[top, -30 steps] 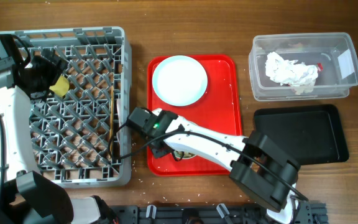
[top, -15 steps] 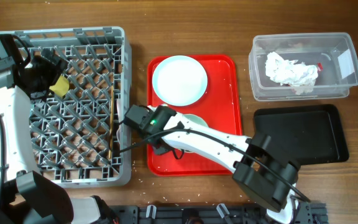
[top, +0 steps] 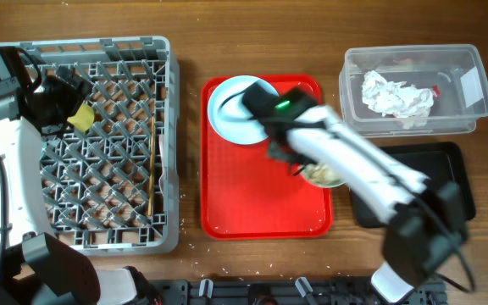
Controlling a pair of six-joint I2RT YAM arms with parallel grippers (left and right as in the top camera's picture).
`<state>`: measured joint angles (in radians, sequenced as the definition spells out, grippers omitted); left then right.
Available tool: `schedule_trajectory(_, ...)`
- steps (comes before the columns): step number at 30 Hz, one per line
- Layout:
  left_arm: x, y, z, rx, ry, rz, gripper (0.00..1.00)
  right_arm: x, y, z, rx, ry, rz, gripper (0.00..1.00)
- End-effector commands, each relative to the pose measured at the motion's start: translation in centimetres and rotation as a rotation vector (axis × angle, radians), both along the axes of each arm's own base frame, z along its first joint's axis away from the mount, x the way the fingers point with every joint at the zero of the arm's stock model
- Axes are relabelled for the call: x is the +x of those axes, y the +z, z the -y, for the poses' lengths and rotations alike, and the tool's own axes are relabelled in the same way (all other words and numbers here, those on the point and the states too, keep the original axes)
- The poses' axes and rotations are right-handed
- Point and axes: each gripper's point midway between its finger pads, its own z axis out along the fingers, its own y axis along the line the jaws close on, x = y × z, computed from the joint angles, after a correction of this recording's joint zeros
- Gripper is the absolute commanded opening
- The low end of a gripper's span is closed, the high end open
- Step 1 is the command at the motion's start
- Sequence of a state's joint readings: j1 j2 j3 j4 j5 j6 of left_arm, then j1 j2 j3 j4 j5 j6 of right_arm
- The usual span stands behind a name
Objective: Sort waste into correct bins and load items into the dishwasher rack
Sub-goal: 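Lift the green bowl and carry it over the black tray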
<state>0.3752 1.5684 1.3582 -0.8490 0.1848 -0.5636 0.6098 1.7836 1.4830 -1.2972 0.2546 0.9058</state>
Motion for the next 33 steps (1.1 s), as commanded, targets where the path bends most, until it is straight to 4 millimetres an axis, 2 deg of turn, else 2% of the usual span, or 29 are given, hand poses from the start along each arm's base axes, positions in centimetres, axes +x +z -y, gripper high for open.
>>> schedule_trajectory(1, -0.1, 0.4, 0.0, -0.002, 0.006, 0.014, 1.0, 1.4, 4.4, 3.5, 0.169, -0.015, 0.045, 0.04)
schedule_trajectory(3, -0.1, 0.4, 0.0, -0.002, 0.006, 0.014, 1.0, 1.4, 5.3, 6.1, 0.225, -0.063, 0.036, 0.04)
schedule_trajectory(6, -0.1, 0.4, 0.0, -0.002, 0.006, 0.014, 1.0, 0.9, 4.6, 10.2, 0.261, -0.144, -0.025, 0.04)
schedule_trajectory(8, -0.1, 0.4, 0.0, -0.002, 0.006, 0.014, 1.0, 0.6, 3.8, 11.8, 0.309, -0.171, -0.053, 0.04)
schedule_trajectory(12, -0.1, 0.4, 0.0, -0.002, 0.006, 0.014, 1.0, 0.0, 2.4, 13.6, 0.46, -0.193, -0.085, 0.04)
schedule_trajectory(17, -0.1, 0.4, 0.0, -0.002, 0.006, 0.014, 1.0, -1.0, 1.7, 14.8, 0.524, -0.224, -0.107, 0.04)
schedule_trajectory(21, -0.1, 0.4, 0.0, -0.002, 0.006, 0.014, 1.0, -1.7, 0.4, 14.1, 0.668, -0.181, -0.112, 0.04)
schedule_trajectory(24, -0.1, 0.4, 0.0, -0.002, 0.006, 0.014, 1.0, -2.2, -0.4, 15.6, 0.735, -0.226, -0.089, 0.04)
schedule_trajectory(28, -0.1, 0.4, 0.0, -0.002, 0.006, 0.014, 1.0, -2.0, 0.6, 17.0, 0.833, -0.196, -0.01, 0.04)
schedule_trajectory(33, -0.1, 0.4, 0.0, -0.002, 0.006, 0.014, 1.0, -1.2, 2.1, 17.1, 0.967, -0.195, 0.088, 0.04)
